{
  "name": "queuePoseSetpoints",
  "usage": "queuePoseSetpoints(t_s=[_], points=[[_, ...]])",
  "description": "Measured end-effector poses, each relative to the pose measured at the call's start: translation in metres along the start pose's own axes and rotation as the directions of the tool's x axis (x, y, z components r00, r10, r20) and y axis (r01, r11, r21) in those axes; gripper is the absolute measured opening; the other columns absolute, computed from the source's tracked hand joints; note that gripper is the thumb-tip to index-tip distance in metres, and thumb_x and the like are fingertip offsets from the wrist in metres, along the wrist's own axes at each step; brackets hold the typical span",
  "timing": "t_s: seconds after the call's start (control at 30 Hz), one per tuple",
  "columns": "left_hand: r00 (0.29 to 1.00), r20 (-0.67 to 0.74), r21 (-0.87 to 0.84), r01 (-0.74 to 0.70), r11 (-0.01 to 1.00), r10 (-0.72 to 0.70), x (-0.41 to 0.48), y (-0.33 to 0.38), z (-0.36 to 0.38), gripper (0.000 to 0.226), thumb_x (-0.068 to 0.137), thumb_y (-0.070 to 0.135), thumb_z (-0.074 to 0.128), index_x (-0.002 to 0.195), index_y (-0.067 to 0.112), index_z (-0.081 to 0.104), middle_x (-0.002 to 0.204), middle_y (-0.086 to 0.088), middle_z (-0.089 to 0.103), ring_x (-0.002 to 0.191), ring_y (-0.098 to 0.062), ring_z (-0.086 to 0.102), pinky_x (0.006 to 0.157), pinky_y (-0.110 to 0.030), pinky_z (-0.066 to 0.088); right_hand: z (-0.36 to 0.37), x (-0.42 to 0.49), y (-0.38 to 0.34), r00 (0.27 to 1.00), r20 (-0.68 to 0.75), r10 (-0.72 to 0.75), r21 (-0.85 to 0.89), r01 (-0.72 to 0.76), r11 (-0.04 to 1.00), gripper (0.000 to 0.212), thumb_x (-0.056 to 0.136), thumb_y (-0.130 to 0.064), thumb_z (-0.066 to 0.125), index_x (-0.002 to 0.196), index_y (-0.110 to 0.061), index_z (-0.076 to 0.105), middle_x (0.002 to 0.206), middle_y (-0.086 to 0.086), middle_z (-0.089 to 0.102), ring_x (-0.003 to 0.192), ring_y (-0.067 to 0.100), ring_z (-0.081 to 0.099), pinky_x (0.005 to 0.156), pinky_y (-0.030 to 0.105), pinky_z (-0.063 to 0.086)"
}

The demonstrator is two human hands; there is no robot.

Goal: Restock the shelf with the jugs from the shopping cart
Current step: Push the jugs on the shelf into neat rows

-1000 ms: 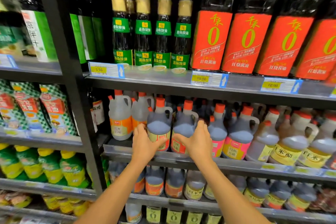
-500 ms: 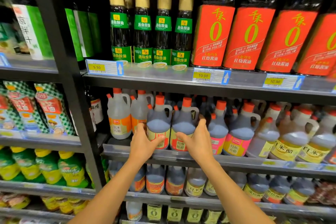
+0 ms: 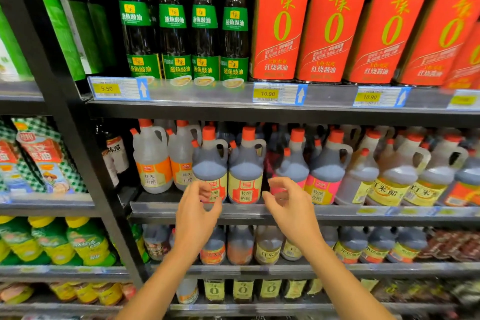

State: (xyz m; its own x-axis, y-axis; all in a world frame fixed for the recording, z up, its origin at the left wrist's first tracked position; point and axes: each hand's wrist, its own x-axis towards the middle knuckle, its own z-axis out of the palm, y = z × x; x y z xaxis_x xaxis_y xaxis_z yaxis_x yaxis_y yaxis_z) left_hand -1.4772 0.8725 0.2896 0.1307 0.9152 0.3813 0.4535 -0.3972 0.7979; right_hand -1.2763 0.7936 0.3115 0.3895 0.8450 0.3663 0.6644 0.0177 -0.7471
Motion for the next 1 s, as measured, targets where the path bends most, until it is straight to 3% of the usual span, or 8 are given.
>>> queuePoseSetpoints(t_s=[0.1, 0.2, 0.27, 0.4, 0.53, 0.63, 0.77, 1.0], points=[[0.989, 0.137, -0.038, -0.041, 0.998, 0.046, -0.008, 0.024, 0.025, 0.025, 0.086, 0.027, 0.074, 0.099, 0.028, 0.052, 0.092, 0.006, 0.056, 0.085, -0.010, 0.058, 0.076, -0.036, 0.053, -0.026, -0.003, 0.020, 0.988, -0.133, 0.076, 0.042, -0.071, 0.997, 0.023, 0.092, -0.027, 0.074, 0.112, -0.018, 0.068, 0.105, -0.008, 0.071, 0.094, 0.006, 0.067, 0.082, 0.025, 0.055], [0.974, 0.216, -0.114, -0.042, 0.993, 0.066, -0.008, 0.051, 0.057, 0.033, 0.084, 0.029, 0.077, 0.107, 0.028, 0.053, 0.093, 0.004, 0.058, 0.085, -0.013, 0.059, 0.078, -0.033, 0.054, -0.050, 0.002, 0.043, 0.948, -0.282, 0.146, 0.062, -0.134, 0.989, 0.031, 0.088, -0.030, 0.078, 0.112, -0.019, 0.063, 0.105, -0.006, 0.065, 0.098, 0.014, 0.064, 0.083, 0.028, 0.051], [0.971, 0.231, -0.123, -0.035, 0.992, 0.063, -0.009, 0.063, 0.078, 0.043, 0.084, 0.031, 0.078, 0.119, 0.023, 0.054, 0.106, 0.005, 0.060, 0.095, -0.010, 0.059, 0.082, -0.025, 0.051, -0.061, 0.006, 0.059, 0.921, -0.352, 0.168, 0.078, -0.150, 0.986, 0.041, 0.084, -0.031, 0.082, 0.115, -0.017, 0.058, 0.107, -0.002, 0.061, 0.098, 0.019, 0.062, 0.084, 0.033, 0.052], [0.984, 0.180, -0.116, 0.019, 0.993, 0.002, -0.014, 0.073, 0.116, 0.066, 0.083, 0.033, 0.079, 0.139, 0.017, 0.048, 0.135, 0.005, 0.057, 0.120, -0.013, 0.056, 0.100, -0.032, 0.049, -0.066, 0.017, 0.083, 0.894, -0.385, 0.229, 0.131, -0.193, 0.973, 0.070, 0.079, -0.036, 0.087, 0.134, -0.015, 0.049, 0.123, 0.001, 0.054, 0.112, 0.021, 0.057, 0.093, 0.036, 0.051], [0.992, 0.098, -0.062, 0.085, 0.994, -0.079, -0.015, 0.079, 0.149, 0.081, 0.074, 0.049, 0.082, 0.140, 0.024, 0.043, 0.137, 0.004, 0.056, 0.123, -0.016, 0.056, 0.099, -0.041, 0.052, -0.059, 0.026, 0.094, 0.885, -0.390, 0.253, 0.143, -0.213, 0.966, 0.088, 0.071, -0.040, 0.091, 0.141, -0.015, 0.044, 0.132, 0.002, 0.050, 0.122, 0.025, 0.053, 0.098, 0.044, 0.051], [0.993, -0.035, 0.030, 0.110, 0.994, -0.109, -0.015, 0.087, 0.168, 0.091, 0.069, 0.055, 0.083, 0.139, 0.017, 0.039, 0.136, -0.004, 0.051, 0.126, -0.025, 0.050, 0.098, -0.047, 0.050, -0.051, 0.027, 0.093, 0.867, -0.424, 0.260, 0.160, -0.211, 0.964, 0.089, 0.069, -0.038, 0.092, 0.140, -0.015, 0.043, 0.134, 0.003, 0.047, 0.124, 0.025, 0.049, 0.095, 0.039, 0.049], [0.980, -0.166, 0.181, 0.141, 0.973, -0.111, -0.016, 0.102, 0.183, 0.097, 0.068, 0.056, 0.082, 0.139, 0.006, 0.038, 0.136, -0.012, 0.049, 0.128, -0.032, 0.045, 0.100, -0.044, 0.047, -0.044, 0.027, 0.096, 0.848, -0.456, 0.268, 0.178, -0.208, 0.962, 0.083, 0.071, -0.036, 0.090, 0.137, -0.017, 0.044, 0.134, 0.001, 0.047, 0.126, 0.025, 0.048, 0.097, 0.043, 0.051], [0.978, -0.186, 0.185, 0.131, 0.974, -0.096, -0.014, 0.090, 0.186, 0.093, 0.074, 0.052, 0.080, 0.143, 0.007, 0.037, 0.139, -0.013, 0.050, 0.129, -0.033, 0.047, 0.103, -0.048, 0.046, -0.051, 0.029, 0.103, 0.855, -0.429, 0.290, 0.263, -0.189, 0.946, 0.069, 0.080, -0.026, 0.086, 0.137, -0.021, 0.048, 0.133, -0.004, 0.049, 0.125, 0.019, 0.052, 0.100, 0.039, 0.050]])
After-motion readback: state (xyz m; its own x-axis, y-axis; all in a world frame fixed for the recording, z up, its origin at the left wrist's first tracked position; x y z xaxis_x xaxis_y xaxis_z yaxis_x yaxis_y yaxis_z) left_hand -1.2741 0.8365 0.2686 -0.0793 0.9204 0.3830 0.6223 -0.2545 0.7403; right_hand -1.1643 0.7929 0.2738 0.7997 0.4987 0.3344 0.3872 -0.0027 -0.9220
